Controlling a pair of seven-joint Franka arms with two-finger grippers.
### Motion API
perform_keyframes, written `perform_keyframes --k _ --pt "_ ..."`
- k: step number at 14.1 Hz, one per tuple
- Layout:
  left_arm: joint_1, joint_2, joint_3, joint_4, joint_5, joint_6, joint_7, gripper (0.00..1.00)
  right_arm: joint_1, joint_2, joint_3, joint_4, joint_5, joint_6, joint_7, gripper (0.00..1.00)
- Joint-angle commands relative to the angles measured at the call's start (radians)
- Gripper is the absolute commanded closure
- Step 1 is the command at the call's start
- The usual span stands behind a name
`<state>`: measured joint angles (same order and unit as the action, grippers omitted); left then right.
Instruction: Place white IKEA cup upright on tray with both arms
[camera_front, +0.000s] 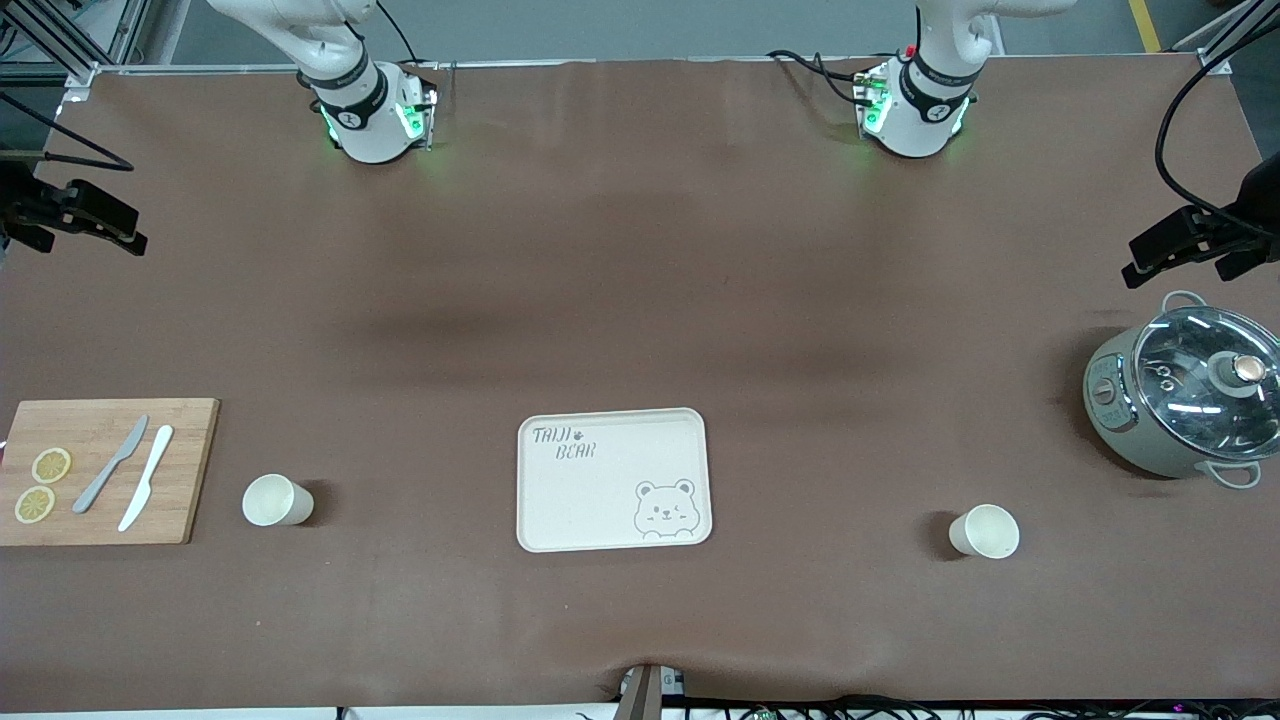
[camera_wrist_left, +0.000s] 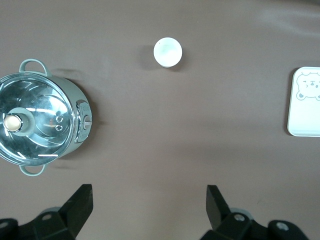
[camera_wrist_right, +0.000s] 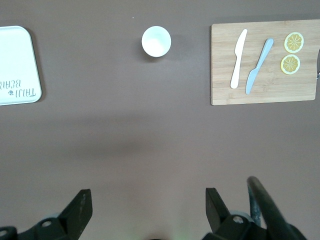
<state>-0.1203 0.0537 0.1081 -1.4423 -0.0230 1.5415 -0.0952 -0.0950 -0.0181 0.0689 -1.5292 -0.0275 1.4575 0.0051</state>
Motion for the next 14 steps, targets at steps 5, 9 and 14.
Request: perform_keyframes --k 5,9,14 --pt "0.002 0.024 -0.005 0.016 0.027 -0.009 0.019 0.00 0.003 0.001 0.000 0.003 0.001 -0.008 0.000 0.00" --pt "0.008 0.023 -0.008 -0.004 0.018 -0.014 0.002 0.00 -0.005 0.001 -0.003 0.004 0.001 -0.028 -0.004 0.00" --pt "0.008 0.084 -0.005 -0.004 0.031 -0.001 -0.017 0.00 -0.002 0.044 -0.003 0.008 0.004 0.059 0.000 0.00"
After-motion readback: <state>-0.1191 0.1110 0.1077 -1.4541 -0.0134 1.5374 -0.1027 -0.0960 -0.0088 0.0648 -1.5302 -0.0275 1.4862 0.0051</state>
